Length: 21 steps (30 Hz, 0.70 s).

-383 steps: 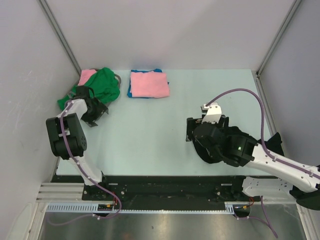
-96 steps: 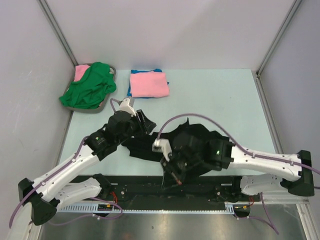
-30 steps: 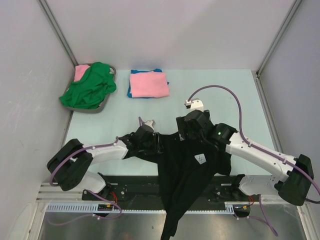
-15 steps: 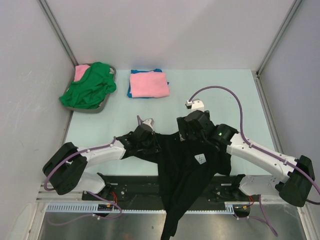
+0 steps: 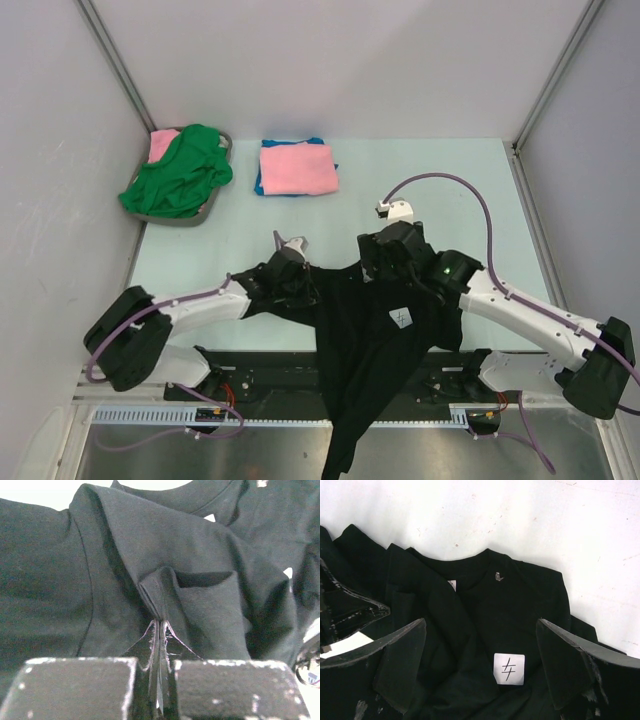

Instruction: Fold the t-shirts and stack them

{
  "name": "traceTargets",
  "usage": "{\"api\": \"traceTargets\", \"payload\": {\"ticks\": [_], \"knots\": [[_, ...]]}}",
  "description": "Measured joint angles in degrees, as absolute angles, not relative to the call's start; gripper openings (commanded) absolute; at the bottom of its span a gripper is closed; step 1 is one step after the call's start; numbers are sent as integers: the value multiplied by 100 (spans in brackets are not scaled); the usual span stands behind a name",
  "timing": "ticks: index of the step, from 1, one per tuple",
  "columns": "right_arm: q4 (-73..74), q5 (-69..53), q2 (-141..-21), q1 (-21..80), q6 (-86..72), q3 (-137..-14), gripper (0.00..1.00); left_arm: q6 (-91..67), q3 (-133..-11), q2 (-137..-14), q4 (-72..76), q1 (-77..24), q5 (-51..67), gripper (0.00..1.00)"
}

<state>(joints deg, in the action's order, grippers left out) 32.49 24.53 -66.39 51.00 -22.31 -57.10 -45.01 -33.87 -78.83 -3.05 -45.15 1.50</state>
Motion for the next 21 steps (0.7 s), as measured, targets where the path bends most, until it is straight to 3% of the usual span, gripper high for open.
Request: {"api": "traceTargets", "payload": {"ticks": [5,9,16,21], "knots": [[3177,2268,-6624,5092,-2198,-5706,95,-4504,-3400,-6729,-869,-4515,-95,0],[2875,1835,-6890,5006,-2043,-5723,94,-4615,-3437,-5127,-1581,-4515,-419,0],[2495,1232,-8455,4851,-1708,-6514,94,-5144,-3155,-2665,-3009,-4534,-554,0],[2305,626,-9522,4836,-1522,-7227,93,-5540,-2648,-1717,-3870,-4563,-412,0]]}}
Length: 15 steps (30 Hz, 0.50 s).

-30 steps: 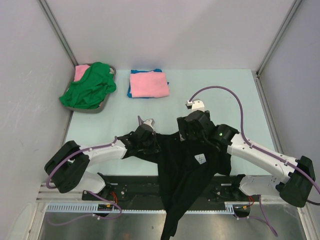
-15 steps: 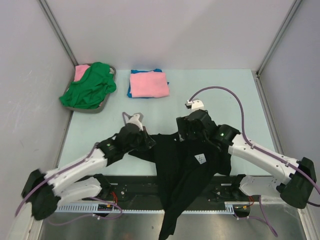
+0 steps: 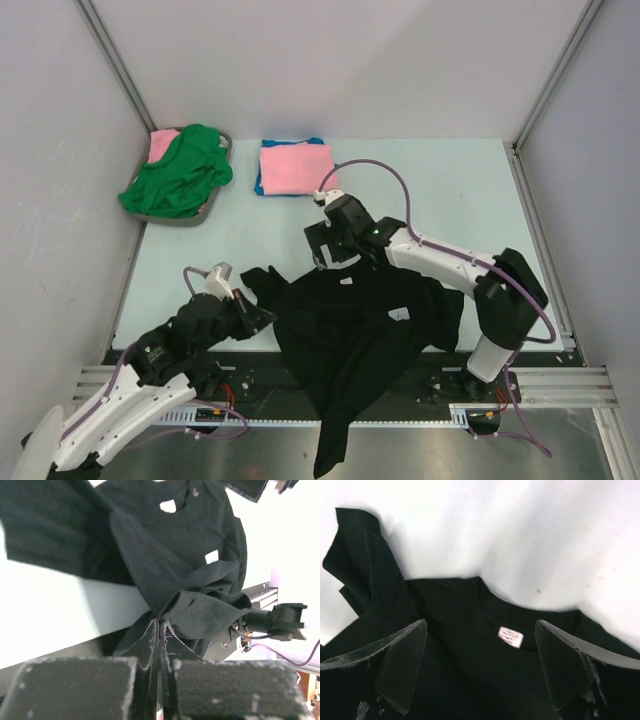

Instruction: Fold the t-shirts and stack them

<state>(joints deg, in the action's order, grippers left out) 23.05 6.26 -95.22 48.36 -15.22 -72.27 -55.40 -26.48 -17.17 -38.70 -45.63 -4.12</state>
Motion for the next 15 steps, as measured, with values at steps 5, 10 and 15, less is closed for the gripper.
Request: {"api": "traceTargets", "payload": {"ticks": [5,10,15], "knots": [[2206,-134,-10335,4875,-1341,-7765,93,-5822,-2401,-991,-4552,-4584,-268,0],[2204,-764,-11174,5033,-1212,-8276,92,-5896,-2403,-996,-4720,-4589,-263,0],[2403,-1015,-11972,5323,-1125,-9054,92,-5894,-2412,-1245,-4727,-4589,-270,0]]}}
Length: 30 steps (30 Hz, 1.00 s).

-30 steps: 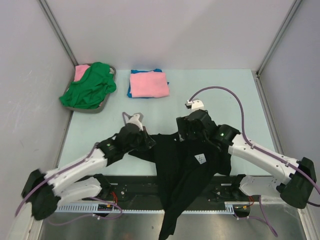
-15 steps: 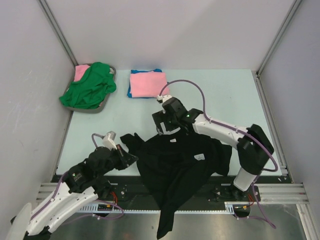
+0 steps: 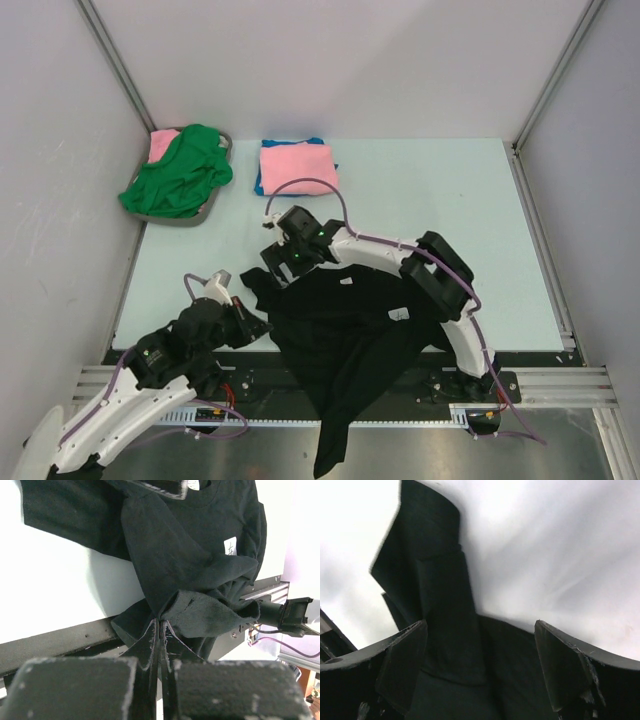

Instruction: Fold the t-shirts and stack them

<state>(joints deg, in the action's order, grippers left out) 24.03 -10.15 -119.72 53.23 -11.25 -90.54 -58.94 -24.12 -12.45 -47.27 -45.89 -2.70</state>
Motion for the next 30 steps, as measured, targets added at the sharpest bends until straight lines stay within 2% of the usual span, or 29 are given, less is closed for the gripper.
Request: {"api": "traceTargets", "payload": {"ticks": [2,5,8,9,10,11,17,20,24,30], "knots": [[2491,-1057,-12232,5443,-1068,-9413,92,-5894,-2414,-1247,-4729,-4589,-281,0],[2591,-1094,-12525,5607,-1024,-9824,82,-5894,-2429,-1245,-4733,-4589,-285,0],[2679,-1004,-12748,5732,-987,-10042,50,-5896,-2456,-1225,-4742,-4589,-287,0],[2735,-937,-12809,5745,-978,-10073,23,-5896,-2460,-1214,-4742,-4589,-292,0],[2773,-851,-12860,5767,-965,-10077,7,-5898,-2464,-1205,-4751,-4589,-296,1],[2827,-742,-12905,5767,-956,-10086,0,-5900,-2471,-1197,-4766,-4589,-307,0],[3009,102,-12866,5592,-1367,-10044,0,-5894,-2521,-1280,-4768,-4589,-462,0],[2993,670,-12532,5269,-1549,-9574,0,-5846,-2718,-1660,-4757,-4589,-499,0],[3218,1802,-11762,4241,-1730,-8882,0,-5690,-3089,-2316,-4556,-4589,-701,0],[3319,3492,-10134,2655,-1887,-8495,0,-5321,-4001,-3662,-4244,-4486,-1251,1]]}}
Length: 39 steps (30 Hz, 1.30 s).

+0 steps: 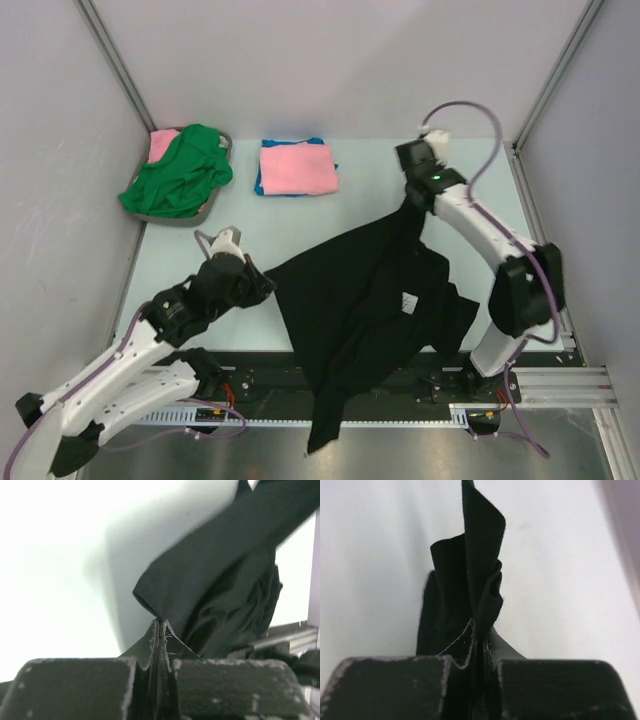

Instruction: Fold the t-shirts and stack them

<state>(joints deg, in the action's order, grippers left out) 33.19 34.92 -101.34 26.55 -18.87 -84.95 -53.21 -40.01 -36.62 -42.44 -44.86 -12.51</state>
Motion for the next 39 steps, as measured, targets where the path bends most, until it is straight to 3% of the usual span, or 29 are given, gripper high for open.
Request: {"api": "traceTargets", "payload": {"ticks": [10,14,18,19,20,23,26,33,39], "knots": [[3317,4471,-8088,1671,-1841,-8477,0,-4320,-5645,-5736,-3476,-2567,-801,0],[3256,4429,-8438,1693,-1817,-8486,0,-4001,-6235,-6567,-3267,-1802,-467,0],[3282,4075,-9756,1717,-1863,-8783,0,-3870,-6259,-7279,-3070,-867,137,0],[3310,3979,-10082,1730,-1900,-8890,10,-3839,-6267,-7550,-3041,-633,281,0],[3439,3863,-10516,1734,-1979,-9131,40,-3800,-6289,-7776,-3037,-497,366,0],[3658,3750,-11550,1706,-2150,-9804,78,-3601,-6517,-8571,-3107,-222,368,0],[3848,3804,-11966,1546,-2296,-10106,99,-3430,-6689,-9059,-3142,78,248,0],[3520,4003,-10543,1203,-2353,-8956,100,-3170,-6823,-8412,-3406,204,178,0],[3269,3778,-10359,770,-2355,-9085,100,-2834,-7061,-7780,-3708,342,272,0]]}}
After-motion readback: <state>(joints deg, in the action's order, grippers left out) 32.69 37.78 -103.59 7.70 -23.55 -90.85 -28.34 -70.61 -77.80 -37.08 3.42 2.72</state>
